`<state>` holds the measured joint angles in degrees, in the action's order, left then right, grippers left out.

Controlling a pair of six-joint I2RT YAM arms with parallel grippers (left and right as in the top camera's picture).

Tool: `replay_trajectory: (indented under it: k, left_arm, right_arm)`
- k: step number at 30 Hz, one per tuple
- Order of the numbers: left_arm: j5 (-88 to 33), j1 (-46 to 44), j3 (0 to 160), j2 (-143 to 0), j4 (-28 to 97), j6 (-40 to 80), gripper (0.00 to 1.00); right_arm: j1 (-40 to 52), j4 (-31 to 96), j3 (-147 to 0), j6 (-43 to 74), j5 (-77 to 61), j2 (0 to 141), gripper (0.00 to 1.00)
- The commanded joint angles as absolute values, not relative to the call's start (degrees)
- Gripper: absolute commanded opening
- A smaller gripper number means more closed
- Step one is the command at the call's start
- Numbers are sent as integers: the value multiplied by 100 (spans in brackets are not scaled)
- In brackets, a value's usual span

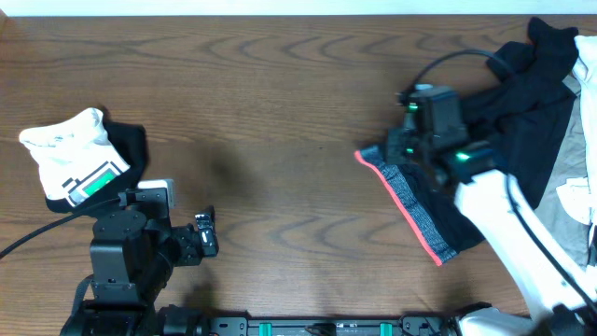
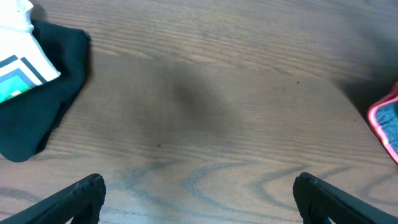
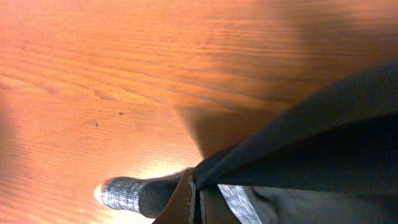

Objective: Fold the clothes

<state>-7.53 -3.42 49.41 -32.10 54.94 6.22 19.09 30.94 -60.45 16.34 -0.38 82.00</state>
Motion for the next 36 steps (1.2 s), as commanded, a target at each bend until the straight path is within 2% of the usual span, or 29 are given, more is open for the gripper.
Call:
replay_trajectory:
  k: [1,6,7,9,11,15,16,25,32,36]
  left_arm:
    - [-812,-318,5037,-3210,5487,679,98]
    - [-812,-318,5037,-3210,5487,679,98]
    - [-812,-318,5037,-3210,5485,679,98]
    - [-812,-318,5037,-3210,5487,679,98]
    - [-812,-318,5037,-3210,5487,679,98]
    - [-821,-318,5037,-3210,5485,681,98]
    - [-845,-318,5037,-3210,5481,683,98]
    - [-1461,-362,5037,-3793,4995,869,98]
    - [-2375,-816,5039,-5398,3634,895,98]
    - [-2515,-1245,5039,-6517,2497,1024,98]
  right_arm:
    - [2228,2567,-6027,1730,-89,8739,1]
    - [2390,1129,-6027,1811,-82,9441,1]
    - [2397,823,-6027,1903,-56,9531,5]
    - [2397,322,-6027,2040,-19,9653,28]
    - [2390,47,-6027,2078,99,9692,41]
    - [2359,231,-6027,1846,364,9633,90]
    - [2335,395,-6027,1776,370,9594,99]
    - [1959,2950,-6027,1706,1212,8582,99]
    - [1385,4320,-6027,1719,1221,7264,99]
    - [976,4976,-6027,1754,1181,6624,99]
